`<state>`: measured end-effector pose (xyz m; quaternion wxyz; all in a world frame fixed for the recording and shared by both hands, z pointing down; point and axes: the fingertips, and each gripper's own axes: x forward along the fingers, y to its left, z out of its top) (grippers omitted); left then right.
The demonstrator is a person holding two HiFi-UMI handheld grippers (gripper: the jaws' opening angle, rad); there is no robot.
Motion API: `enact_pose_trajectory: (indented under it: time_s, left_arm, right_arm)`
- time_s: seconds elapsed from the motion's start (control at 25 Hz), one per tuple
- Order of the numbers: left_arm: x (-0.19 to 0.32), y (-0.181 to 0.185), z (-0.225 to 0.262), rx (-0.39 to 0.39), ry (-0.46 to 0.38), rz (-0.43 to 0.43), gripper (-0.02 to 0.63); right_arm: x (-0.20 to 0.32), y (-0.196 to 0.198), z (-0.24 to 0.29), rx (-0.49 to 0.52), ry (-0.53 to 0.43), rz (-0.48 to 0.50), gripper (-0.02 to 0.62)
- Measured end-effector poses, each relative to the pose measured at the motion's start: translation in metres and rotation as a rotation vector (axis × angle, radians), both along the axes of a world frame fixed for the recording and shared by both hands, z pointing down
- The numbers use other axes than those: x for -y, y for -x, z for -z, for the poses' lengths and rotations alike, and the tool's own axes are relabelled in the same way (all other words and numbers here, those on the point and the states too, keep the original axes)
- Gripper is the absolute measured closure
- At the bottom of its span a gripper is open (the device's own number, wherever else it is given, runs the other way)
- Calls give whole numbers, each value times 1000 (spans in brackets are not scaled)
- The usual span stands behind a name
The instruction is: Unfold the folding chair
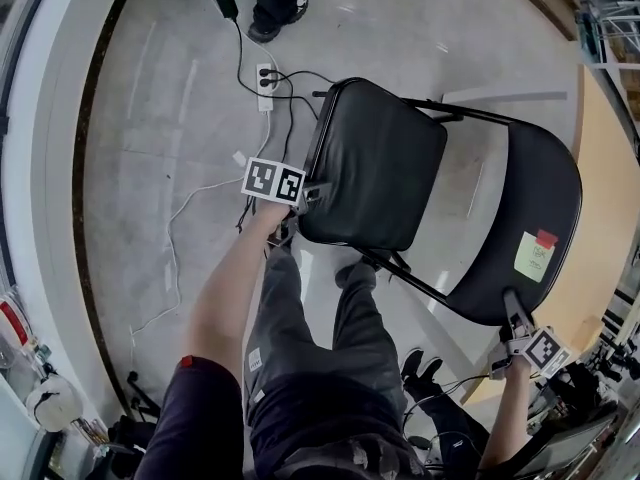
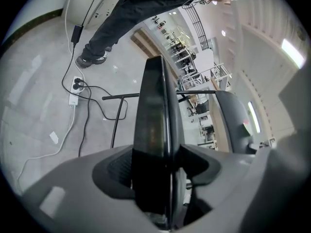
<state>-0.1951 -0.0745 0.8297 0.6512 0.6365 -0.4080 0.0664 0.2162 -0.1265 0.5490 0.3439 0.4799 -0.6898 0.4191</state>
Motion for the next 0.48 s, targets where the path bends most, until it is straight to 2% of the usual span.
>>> enact_pose_trajectory:
  time_s: [0.32,0.48]
  left_arm:
    - [4,12,-28,37,29,-6,317]
    - [3,17,-34,47,37,5,309]
  right_arm:
    - [-6,5,-11,6,4,-20,468]
    - [-6,-1,-10,-21,0,-8,472]
